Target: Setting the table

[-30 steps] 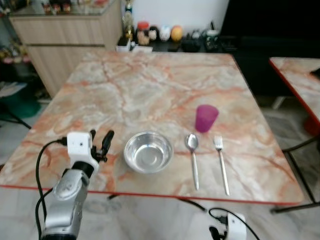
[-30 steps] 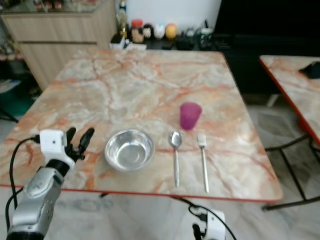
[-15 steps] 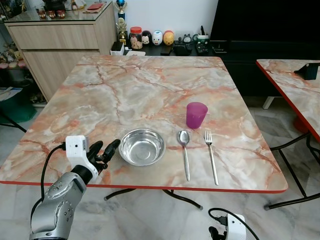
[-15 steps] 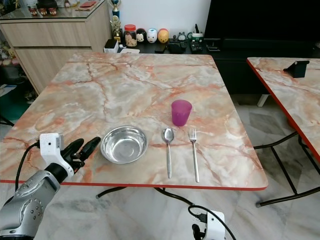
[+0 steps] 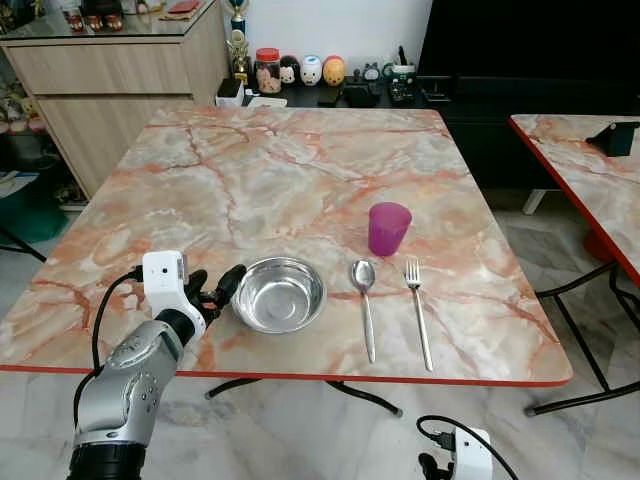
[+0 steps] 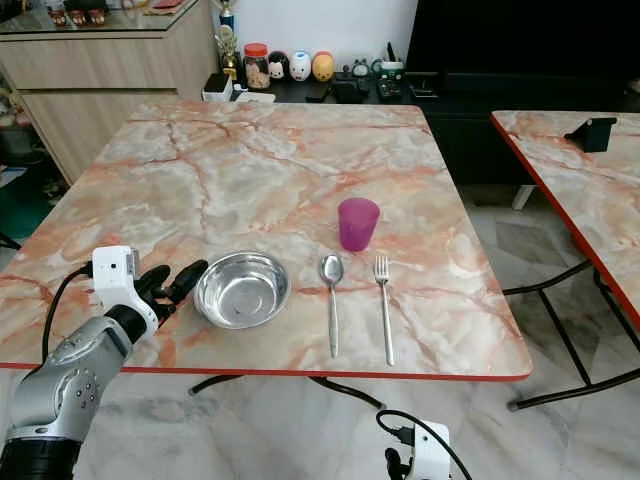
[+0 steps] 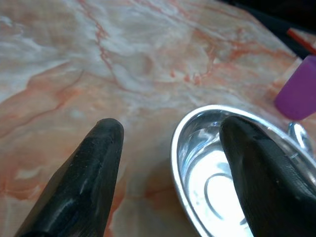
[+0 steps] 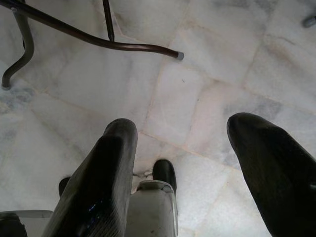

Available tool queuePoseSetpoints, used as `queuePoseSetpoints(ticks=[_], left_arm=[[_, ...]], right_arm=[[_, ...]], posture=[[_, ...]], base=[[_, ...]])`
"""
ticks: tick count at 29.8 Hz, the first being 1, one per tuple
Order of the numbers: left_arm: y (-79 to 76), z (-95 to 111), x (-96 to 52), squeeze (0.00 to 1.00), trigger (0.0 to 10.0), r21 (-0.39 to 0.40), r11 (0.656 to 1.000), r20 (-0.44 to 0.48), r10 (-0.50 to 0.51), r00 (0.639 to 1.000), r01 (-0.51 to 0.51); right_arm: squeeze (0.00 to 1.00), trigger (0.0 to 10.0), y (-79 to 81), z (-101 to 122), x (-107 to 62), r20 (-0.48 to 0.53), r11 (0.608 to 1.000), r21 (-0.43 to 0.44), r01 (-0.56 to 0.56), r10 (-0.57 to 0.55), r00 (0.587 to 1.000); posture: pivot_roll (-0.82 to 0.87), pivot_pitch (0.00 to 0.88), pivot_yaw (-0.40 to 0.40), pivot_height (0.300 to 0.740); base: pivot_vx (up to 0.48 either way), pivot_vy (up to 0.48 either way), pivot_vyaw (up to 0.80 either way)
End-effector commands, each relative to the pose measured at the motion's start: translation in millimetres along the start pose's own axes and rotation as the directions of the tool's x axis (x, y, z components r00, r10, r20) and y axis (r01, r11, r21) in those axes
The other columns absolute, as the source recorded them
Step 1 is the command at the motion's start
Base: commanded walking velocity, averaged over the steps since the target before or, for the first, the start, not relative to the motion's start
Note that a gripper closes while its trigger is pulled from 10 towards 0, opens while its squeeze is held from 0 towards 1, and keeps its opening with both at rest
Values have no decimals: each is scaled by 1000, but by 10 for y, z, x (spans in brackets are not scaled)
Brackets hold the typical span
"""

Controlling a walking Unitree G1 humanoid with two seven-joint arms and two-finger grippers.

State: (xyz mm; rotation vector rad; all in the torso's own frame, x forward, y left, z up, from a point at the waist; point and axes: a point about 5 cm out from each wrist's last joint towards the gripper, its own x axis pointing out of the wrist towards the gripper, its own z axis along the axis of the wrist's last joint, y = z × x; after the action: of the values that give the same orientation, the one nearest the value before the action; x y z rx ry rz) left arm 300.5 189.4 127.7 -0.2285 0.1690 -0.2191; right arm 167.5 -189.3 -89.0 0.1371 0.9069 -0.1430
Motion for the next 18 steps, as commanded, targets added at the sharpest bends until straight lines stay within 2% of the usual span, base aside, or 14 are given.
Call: queuePoseSetpoints(ticks=[1,5,6,12,13,18], left_arm=[[-1,-24,28,0,10000,18,1000,-23,5,1000,-5],[9,-53,47,0,10000,53,998,-47,20,999,-18],[5,-58,50,1000,10000,63,998,-50,18,999,-15],[-8,-77,61,1000,10000,64,998,-55,16,998,-13],[-8,-78,63,24,10000,66,998,-57,17,998,-13],[-6,-87,73,0,10000,70,997,-65,14,998,-10]], right_arm=[[0,10000,15,-6,2,-7,1000,4,0,0,1000],[0,10000,18,-8,2,-8,1000,4,-1,1,1000],[0,10000,18,-8,2,-8,1000,4,-1,1,1000],[0,10000,18,-7,2,-6,1000,6,0,0,1000],[0,10000,17,-7,2,-6,1000,7,1,-1,1000],[0,10000,16,-7,2,-7,1000,7,0,0,1000]], posture=[[40,0,-1,740],[42,0,-2,740],[42,0,-2,740],[39,0,-1,740],[41,0,-2,740],[39,0,-2,740]], base=[[0,0,0],[0,0,0],[0,0,0],[0,0,0],[0,0,0],[0,0,0]])
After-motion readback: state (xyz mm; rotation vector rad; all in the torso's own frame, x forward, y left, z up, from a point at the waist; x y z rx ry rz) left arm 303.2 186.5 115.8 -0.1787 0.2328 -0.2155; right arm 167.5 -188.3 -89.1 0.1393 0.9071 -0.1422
